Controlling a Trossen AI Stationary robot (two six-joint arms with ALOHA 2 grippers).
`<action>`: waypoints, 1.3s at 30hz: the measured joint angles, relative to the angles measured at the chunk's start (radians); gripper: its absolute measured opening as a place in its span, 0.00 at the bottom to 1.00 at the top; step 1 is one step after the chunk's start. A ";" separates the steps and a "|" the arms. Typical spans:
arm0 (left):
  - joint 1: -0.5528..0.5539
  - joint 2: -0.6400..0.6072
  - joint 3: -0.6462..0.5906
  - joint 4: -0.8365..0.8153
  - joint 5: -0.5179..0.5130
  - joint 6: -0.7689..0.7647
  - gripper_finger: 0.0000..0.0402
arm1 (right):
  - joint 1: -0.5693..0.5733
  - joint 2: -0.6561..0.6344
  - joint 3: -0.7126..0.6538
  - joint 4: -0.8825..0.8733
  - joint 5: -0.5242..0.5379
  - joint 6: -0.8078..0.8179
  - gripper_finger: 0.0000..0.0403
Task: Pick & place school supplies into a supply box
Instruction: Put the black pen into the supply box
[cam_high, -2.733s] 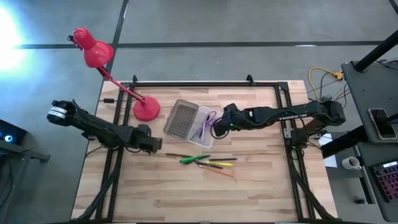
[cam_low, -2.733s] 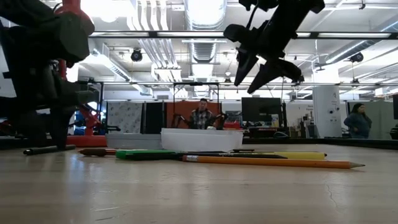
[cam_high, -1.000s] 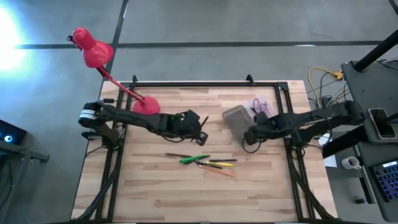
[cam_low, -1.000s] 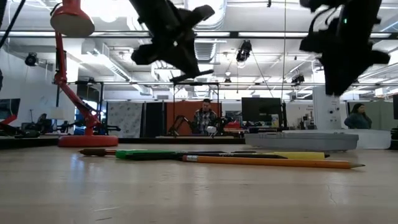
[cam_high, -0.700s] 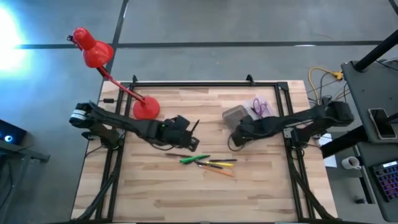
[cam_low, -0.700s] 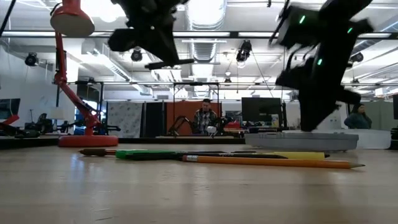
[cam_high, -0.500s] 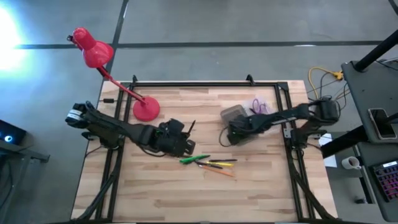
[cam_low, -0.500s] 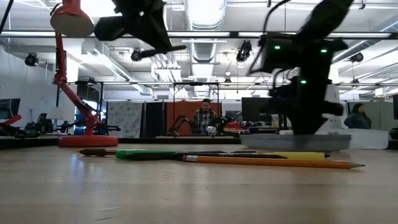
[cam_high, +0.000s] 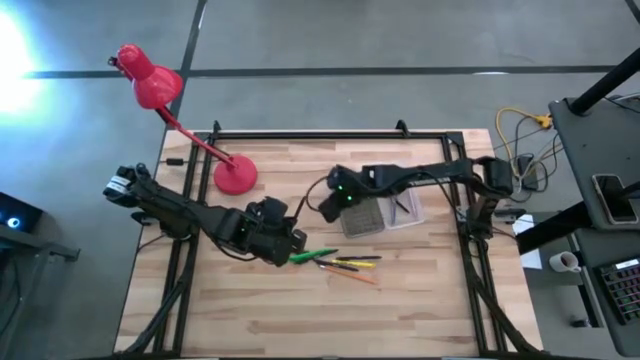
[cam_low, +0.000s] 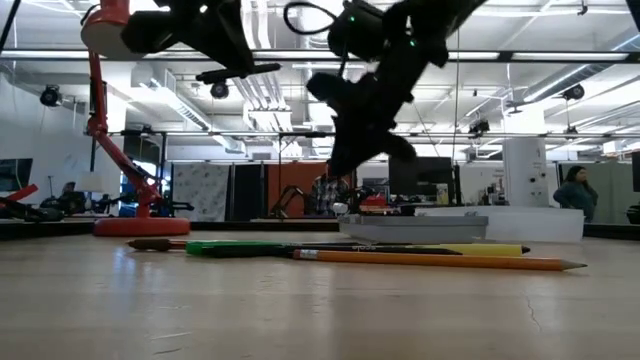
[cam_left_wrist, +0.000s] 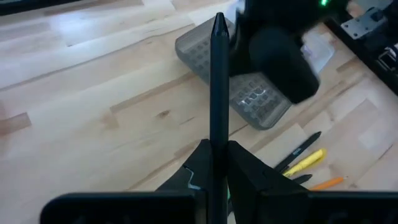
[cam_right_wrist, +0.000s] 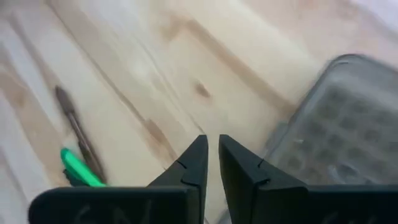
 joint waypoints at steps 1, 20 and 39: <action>0.000 0.000 0.000 0.000 -0.001 0.000 0.03 | -0.003 -0.002 0.021 -0.058 0.027 -0.004 0.08; -0.051 -0.025 0.000 0.000 -0.006 0.001 0.03 | 0.006 0.246 0.164 -0.075 -0.088 -0.003 0.08; -0.065 -0.054 -0.003 0.020 -0.055 0.061 0.03 | -0.019 -0.241 0.181 -0.596 0.480 0.041 0.08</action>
